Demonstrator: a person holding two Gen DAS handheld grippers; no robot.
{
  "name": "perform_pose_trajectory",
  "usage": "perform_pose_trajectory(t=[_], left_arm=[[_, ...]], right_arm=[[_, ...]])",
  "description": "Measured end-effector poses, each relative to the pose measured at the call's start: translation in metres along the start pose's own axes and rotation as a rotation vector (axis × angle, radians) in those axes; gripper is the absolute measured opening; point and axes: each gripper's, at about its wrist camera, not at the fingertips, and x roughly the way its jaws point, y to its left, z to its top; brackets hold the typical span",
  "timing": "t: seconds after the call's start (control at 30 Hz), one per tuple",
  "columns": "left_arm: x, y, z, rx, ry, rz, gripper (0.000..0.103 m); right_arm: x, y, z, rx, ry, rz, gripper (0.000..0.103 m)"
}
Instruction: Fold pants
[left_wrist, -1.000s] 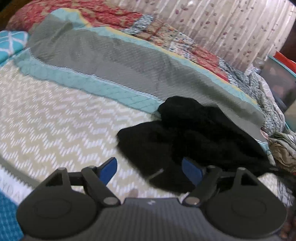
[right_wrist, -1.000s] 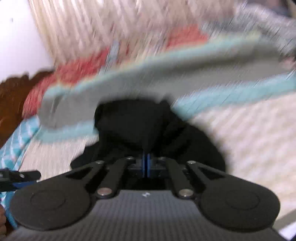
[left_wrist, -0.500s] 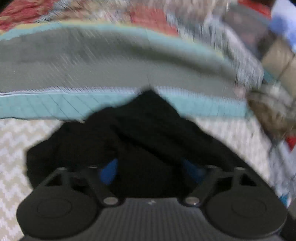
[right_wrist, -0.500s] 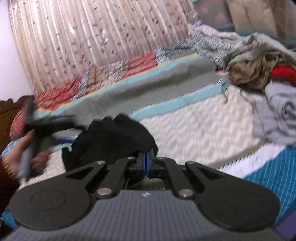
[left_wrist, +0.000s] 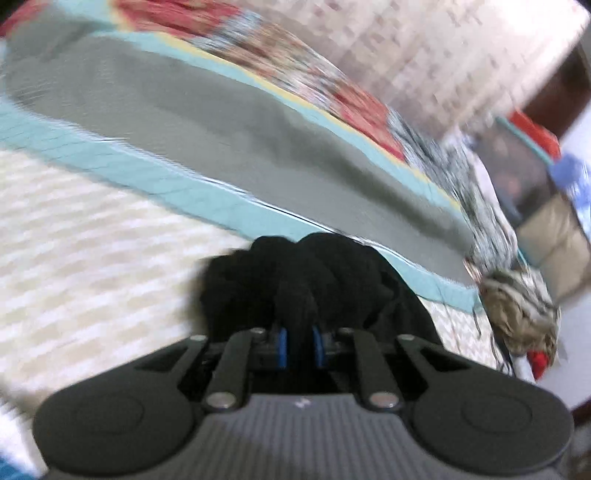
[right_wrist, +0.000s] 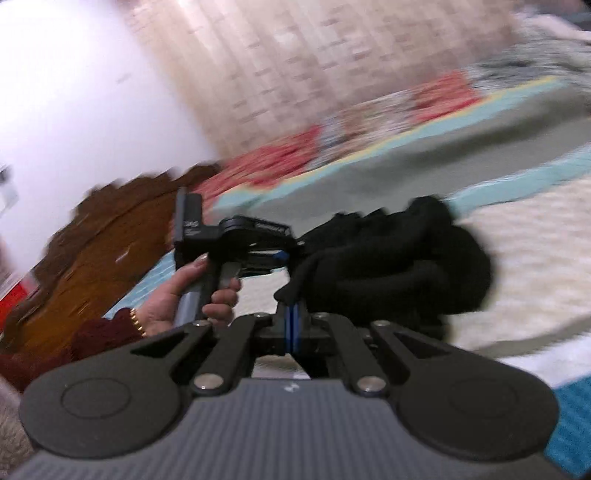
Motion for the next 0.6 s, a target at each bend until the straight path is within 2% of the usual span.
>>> perform_pose_trajectory(t=[0.1, 0.17, 0.23, 0.27, 0.3, 0.33, 0.37, 0.4, 0.43, 0.57, 0.6], left_arm=[[-0.042, 0.046, -0.020, -0.071, -0.043, 0.058, 0.012], [-0.054, 0.071, -0.040, -0.113, -0.014, 0.100, 0.015], [-0.057, 0.087, -0.054, -0.129, 0.023, 0.152, 0.027], [-0.057, 0.094, -0.058, -0.134, 0.036, 0.184, 0.031], [-0.057, 0.099, -0.059, -0.130, 0.040, 0.213, 0.040], [-0.057, 0.105, -0.057, -0.125, 0.037, 0.226, 0.053], [-0.055, 0.109, -0.054, -0.129, 0.034, 0.232, 0.064], [-0.051, 0.114, -0.050, -0.141, 0.030, 0.233, 0.088], [-0.047, 0.119, -0.048, -0.149, 0.024, 0.220, 0.098], [-0.006, 0.121, -0.045, -0.183, 0.091, 0.168, 0.097], [0.006, 0.121, -0.045, -0.191, 0.111, 0.160, 0.088]], right_arm=[[0.033, 0.017, -0.013, -0.067, 0.135, 0.097, 0.004], [0.052, 0.020, -0.023, -0.082, 0.218, 0.110, 0.008], [0.069, 0.014, -0.029, -0.061, 0.294, 0.093, 0.010], [0.076, 0.008, -0.031, -0.044, 0.325, 0.068, 0.015], [0.079, 0.001, -0.028, -0.023, 0.337, 0.043, 0.030], [0.078, -0.006, -0.028, -0.003, 0.334, 0.023, 0.040], [0.077, -0.012, -0.026, 0.021, 0.317, 0.006, 0.055], [0.073, -0.019, -0.023, 0.048, 0.295, -0.004, 0.058], [0.071, -0.025, -0.019, 0.076, 0.277, -0.013, 0.058], [0.052, -0.059, -0.005, 0.210, 0.158, -0.121, 0.058], [0.049, -0.071, -0.002, 0.250, 0.130, -0.160, 0.058]])
